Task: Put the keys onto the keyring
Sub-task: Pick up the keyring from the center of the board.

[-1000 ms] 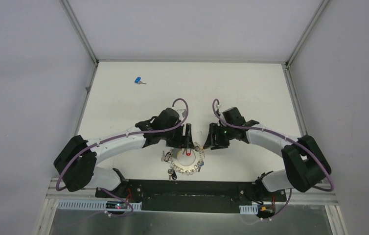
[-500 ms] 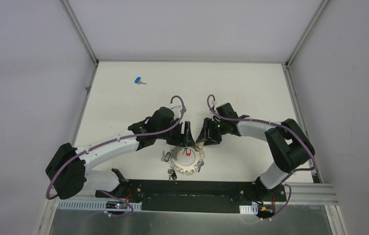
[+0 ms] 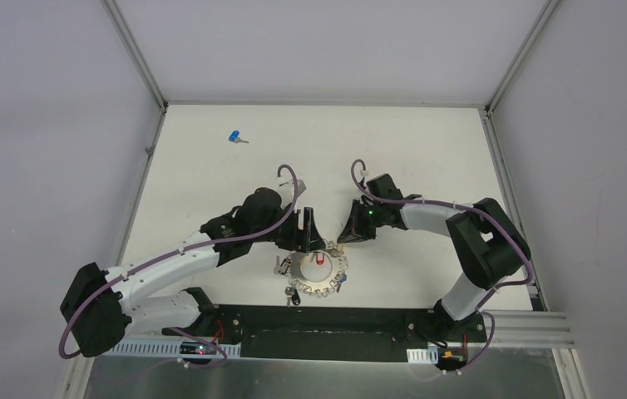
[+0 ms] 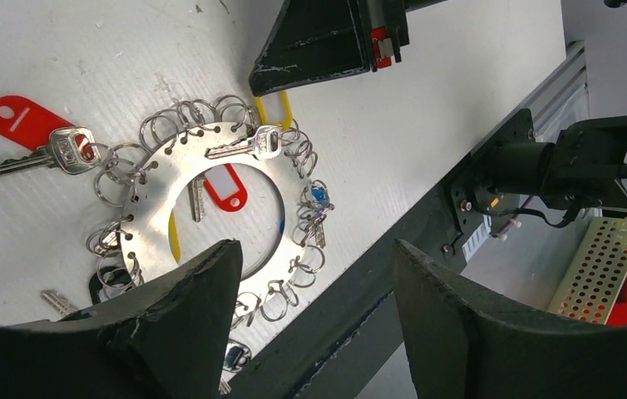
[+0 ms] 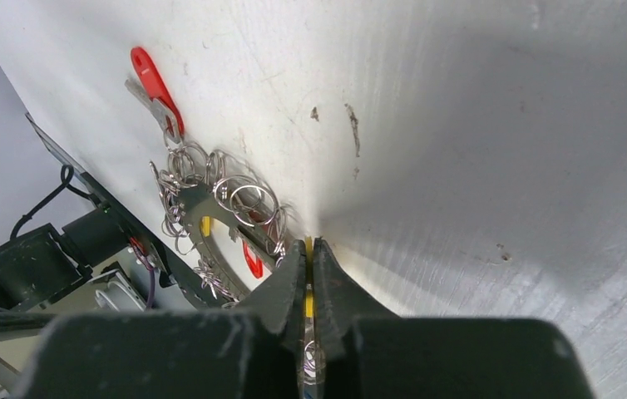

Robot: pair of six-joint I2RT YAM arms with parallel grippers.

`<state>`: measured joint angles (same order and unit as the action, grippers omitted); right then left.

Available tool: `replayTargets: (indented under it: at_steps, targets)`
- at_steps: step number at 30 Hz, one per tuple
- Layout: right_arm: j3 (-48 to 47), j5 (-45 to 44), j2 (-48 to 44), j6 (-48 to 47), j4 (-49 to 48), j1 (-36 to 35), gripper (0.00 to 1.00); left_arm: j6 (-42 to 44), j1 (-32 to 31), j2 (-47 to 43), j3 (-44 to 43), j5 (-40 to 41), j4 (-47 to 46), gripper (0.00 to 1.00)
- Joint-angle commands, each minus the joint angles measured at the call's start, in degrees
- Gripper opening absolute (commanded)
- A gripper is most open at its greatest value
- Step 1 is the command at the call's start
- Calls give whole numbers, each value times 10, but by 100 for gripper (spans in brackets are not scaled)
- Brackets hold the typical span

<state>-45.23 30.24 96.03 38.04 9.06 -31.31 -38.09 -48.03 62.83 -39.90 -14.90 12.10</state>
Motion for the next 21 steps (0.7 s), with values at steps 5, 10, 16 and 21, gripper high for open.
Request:
replayTargets:
  at_steps: [5,10,16,21]
  targets:
    - [-29,14,-80,-57,34,-33,0,9,-3,-41,13,28,-1,67]
    - [-47,-19,-91,-82,66,-93,4,12,-3,-50,16,34,6,67]
    - [-55,43,-79,-101,64,-121,25,21,-3,-64,22,41,8,67]
    - [-49,21,-141,-133,72,-121,66,34,-3,-79,32,45,8,68]
